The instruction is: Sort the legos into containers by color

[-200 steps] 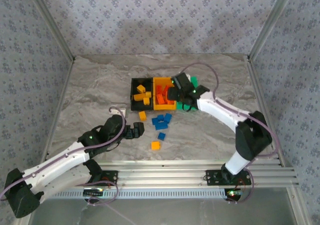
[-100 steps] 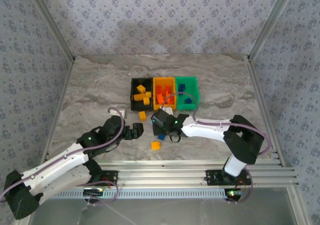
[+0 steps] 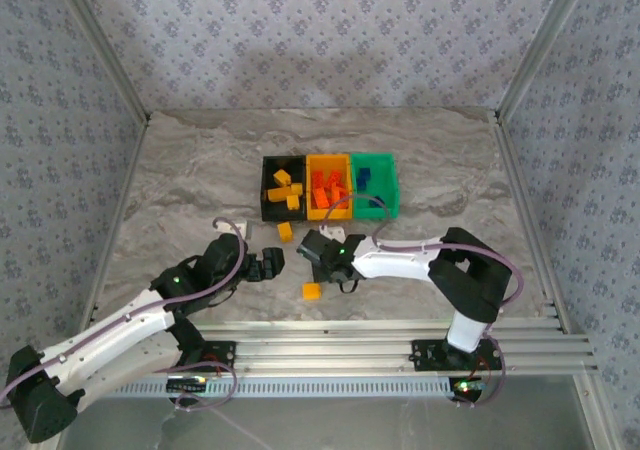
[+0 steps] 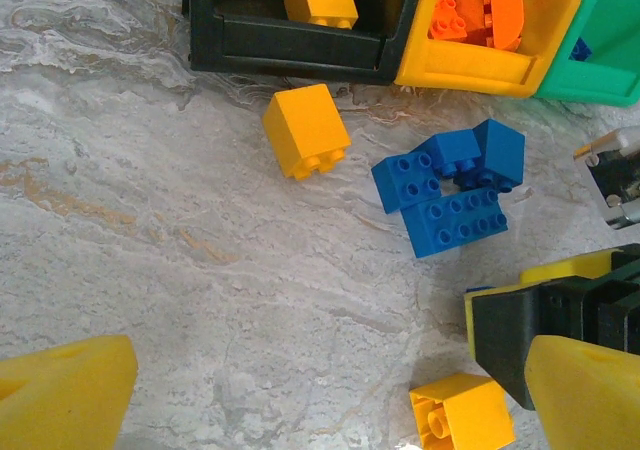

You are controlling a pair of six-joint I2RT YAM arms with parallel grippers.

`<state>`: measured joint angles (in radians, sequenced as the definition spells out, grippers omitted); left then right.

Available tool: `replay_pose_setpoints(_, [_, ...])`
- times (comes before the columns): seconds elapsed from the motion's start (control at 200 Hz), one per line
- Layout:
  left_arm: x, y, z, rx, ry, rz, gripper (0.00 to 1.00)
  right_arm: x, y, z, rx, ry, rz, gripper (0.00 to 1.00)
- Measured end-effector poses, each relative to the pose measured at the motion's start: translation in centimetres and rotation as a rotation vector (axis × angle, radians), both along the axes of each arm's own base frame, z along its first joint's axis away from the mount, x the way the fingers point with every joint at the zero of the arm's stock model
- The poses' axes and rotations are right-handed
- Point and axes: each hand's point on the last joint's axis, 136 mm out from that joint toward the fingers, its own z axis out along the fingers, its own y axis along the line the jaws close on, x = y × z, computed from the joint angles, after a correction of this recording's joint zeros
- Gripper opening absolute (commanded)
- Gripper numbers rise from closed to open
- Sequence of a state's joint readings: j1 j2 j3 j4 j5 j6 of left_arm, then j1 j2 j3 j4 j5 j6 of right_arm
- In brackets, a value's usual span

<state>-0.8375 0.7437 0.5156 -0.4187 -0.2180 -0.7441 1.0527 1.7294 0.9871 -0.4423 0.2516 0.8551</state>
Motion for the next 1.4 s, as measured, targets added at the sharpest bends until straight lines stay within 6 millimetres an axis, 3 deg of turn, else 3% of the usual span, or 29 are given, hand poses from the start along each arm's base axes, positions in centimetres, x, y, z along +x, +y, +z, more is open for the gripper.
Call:
replay_pose_setpoints(0.205, [0.0, 0.0, 0.0, -0.001, 0.001, 0.001, 1.00, -0.6, -2.0, -0.3, -0.013, 0.007, -0.018, 0.36])
replay_pose_setpoints(0.42, [0.0, 0.0, -0.1, 0.000, 0.002, 0.001, 1.00, -0.9, -3.2, 0.2, 0.019, -0.008, -0.019, 0.26])
replay_pose_setpoints(0.49, [0.0, 0.0, -0.2, 0.004, 0.005, 0.000, 1.00, -0.9, -3.8, 1.2, 0.034, -0.022, -0.016, 0.26])
replay_pose_setpoints(0.6, [0.0, -0.1, -0.5, 0.014, 0.014, 0.000, 1.00, 0.1, -4.4, 4.6, 0.101, -0.083, -0.019, 0.26])
replay_pose_setpoints(0.745, [0.2, -0.2, -1.0, 0.028, 0.027, 0.000, 1.00, 4.3, -6.4, 9.6, 0.178, -0.187, -0.100, 0.26])
replay_pose_setpoints(0.864, [0.2, -0.4, -1.4, 0.036, 0.039, -0.002, 1.00, 8.7, -8.9, 11.6, 0.182, -0.244, -0.201, 0.27])
replay_pose_setpoints(1.024, [0.2, -0.4, -1.6, 0.036, 0.048, -0.005, 1.00, 14.1, -11.2, 10.9, 0.133, -0.243, -0.296, 0.28])
replay_pose_setpoints(1.224, [0.1, -0.5, -1.7, 0.034, 0.055, -0.009, 1.00, 19.4, -10.9, 9.6, 0.104, -0.217, -0.339, 0.32])
replay_pose_setpoints(1.344, [0.1, -0.5, -1.7, 0.032, 0.056, -0.009, 1.00, 21.2, -10.7, 9.5, 0.108, -0.215, -0.360, 0.53])
replay_pose_setpoints(1.399, [0.1, -0.6, -1.7, 0.029, 0.059, -0.010, 1.00, 21.6, -10.8, 9.5, 0.103, -0.217, -0.356, 0.58])
